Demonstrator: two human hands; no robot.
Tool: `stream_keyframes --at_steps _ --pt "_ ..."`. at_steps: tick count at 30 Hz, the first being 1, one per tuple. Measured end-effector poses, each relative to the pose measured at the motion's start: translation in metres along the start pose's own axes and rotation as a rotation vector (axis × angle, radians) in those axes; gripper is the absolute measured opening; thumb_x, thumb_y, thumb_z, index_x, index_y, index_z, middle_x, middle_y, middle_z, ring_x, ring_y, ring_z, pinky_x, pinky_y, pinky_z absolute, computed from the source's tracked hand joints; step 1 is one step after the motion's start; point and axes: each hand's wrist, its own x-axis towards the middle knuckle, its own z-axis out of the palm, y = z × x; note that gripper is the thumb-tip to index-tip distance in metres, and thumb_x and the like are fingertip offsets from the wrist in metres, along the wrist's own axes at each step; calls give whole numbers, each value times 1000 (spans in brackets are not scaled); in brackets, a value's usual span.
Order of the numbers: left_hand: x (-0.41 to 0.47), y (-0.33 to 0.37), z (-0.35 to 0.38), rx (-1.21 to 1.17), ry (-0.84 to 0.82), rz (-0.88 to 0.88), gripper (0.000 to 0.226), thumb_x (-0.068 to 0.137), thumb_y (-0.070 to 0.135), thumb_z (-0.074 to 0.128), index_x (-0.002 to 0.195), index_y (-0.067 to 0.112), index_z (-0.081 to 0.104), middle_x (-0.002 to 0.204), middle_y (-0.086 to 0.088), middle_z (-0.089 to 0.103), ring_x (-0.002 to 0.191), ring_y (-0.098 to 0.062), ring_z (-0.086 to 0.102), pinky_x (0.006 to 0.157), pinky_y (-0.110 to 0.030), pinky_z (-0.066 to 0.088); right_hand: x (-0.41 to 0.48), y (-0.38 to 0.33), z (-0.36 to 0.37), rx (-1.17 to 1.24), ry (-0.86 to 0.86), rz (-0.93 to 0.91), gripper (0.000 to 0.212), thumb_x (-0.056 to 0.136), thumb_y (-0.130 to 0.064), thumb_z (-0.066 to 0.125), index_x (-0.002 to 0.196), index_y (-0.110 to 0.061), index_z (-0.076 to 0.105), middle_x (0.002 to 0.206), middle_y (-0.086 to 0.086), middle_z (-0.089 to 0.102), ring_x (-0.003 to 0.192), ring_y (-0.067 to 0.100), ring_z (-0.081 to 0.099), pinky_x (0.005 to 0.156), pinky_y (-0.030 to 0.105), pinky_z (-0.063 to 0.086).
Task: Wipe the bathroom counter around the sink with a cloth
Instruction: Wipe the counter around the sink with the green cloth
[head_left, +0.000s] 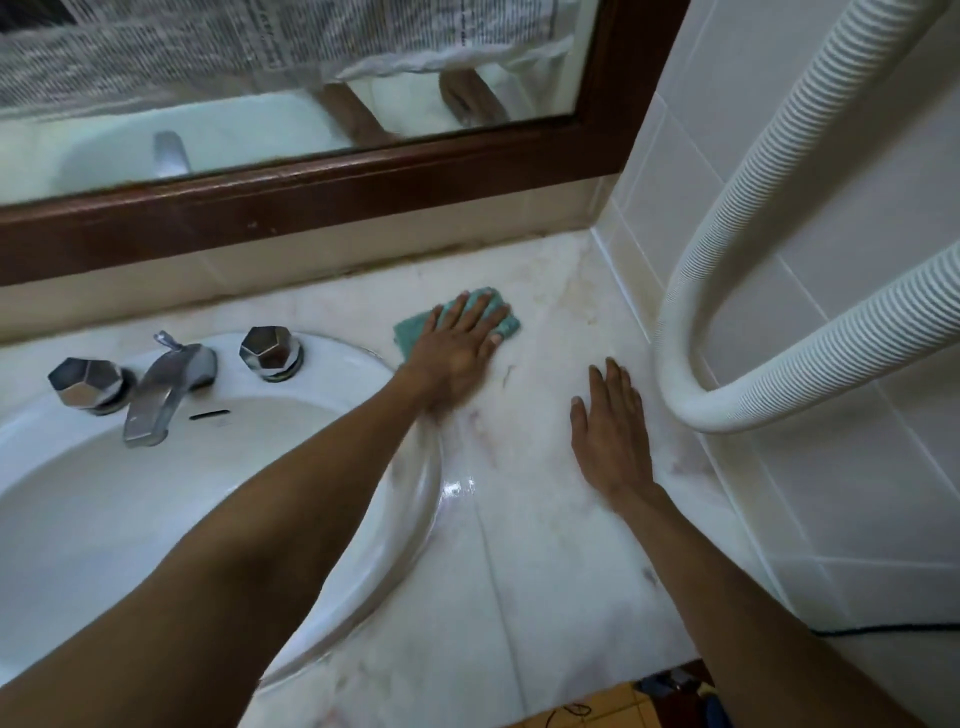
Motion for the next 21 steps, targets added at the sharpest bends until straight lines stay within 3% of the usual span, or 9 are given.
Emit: stream_keyframes --at_steps 5,10,14,17,21 --pt "30 -38 -20 -5 38 -160 56 108 48 10 162 35 7 172 6 -2 158 -21 -5 125 -46 -5 25 -10 1 -19 -32 -22 54 102 -30 36 150 -4 30 161 17 20 149 29 18 122 41 14" --pt "13 -12 -10 -114 87 -332 56 109 45 14 163 33 6 171 3 -7 158 -25 -11 125 -49 -8 40 -18 5 -9 -13 -23 54 101 -30 39 148 -3 34 159 19 25 148 31 21 120 46 18" --pt "-16 5 8 -79 85 -264 56 109 45 14 163 33 3 171 4 -11 157 -24 -14 125 -49 -9 49 -23 7 -12 -3 -23 53 101 -31 40 147 -4 36 158 19 28 147 32 24 119 48 20" --pt "15 -12 -5 -67 89 -262 56 109 45 14 163 32 6 171 3 -7 158 -25 -11 125 -49 -8 50 -20 6 -11 0 -32 53 101 -31 40 147 -5 37 158 18 27 147 32 24 120 48 20" --pt "68 8 -13 -85 103 -447 59 108 44 14 164 25 3 172 -2 -7 157 -30 -10 124 -55 -9 45 -9 3 -18 4 -24 52 101 -30 40 148 -6 36 159 17 27 147 30 24 120 46 19"
